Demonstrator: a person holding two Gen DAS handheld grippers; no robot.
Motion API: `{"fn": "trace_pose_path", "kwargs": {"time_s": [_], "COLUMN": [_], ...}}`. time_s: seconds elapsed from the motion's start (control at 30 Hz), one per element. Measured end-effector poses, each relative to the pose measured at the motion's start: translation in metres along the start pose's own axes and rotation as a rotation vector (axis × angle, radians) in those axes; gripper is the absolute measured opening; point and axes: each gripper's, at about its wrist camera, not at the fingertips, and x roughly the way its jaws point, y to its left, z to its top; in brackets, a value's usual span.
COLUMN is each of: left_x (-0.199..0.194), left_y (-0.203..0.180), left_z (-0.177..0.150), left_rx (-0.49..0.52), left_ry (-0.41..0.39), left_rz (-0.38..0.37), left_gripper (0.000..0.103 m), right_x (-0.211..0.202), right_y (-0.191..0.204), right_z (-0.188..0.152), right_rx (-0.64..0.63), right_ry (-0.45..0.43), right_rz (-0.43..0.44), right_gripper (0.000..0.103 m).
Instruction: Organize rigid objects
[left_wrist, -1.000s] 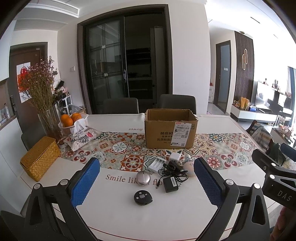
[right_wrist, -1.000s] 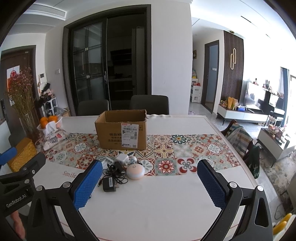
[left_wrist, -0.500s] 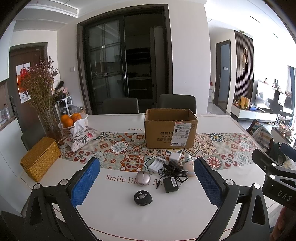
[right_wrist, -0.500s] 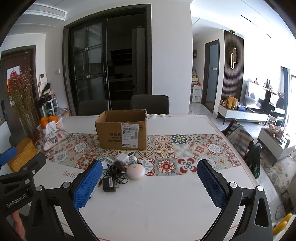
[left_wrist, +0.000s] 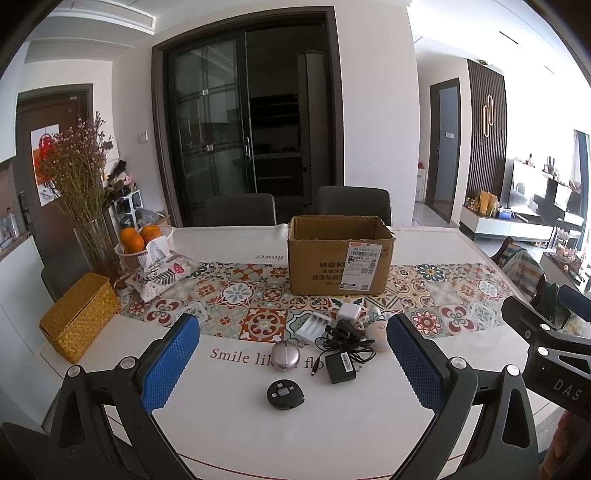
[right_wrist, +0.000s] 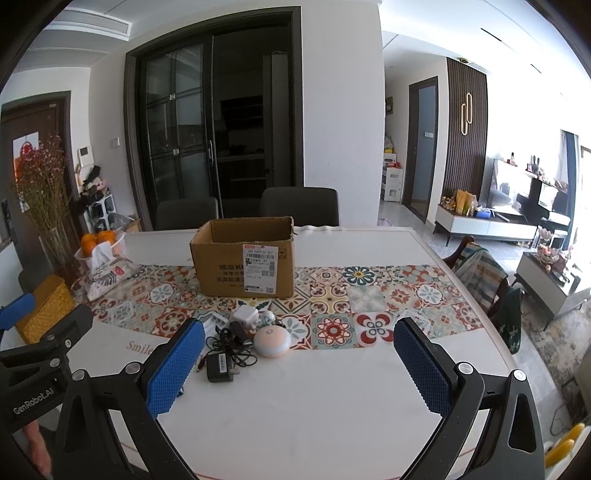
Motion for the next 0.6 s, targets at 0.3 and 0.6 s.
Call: {"fn": "trace_pose_path", "kwargs": {"time_s": [0.3,0.6], "left_x": [0.003,0.018], "left_y": [0.004,0.011], "left_z": [-0.002,-0.015], "left_rx": [-0.002,-0.008], "left_ry": [0.009,0.08], "left_rz": [0.002,0.006], "left_gripper": [0.103,0.103], "right_x": [0.004,0.023], "right_y": [0.004,0.015], "right_z": [-0.001,-0.01], "right_rx": [-0.004,-0.017], "right_ry": [0.006,0.076], "right_rz": [0.004,0.029], "right_gripper": [0.102,0.102]}}
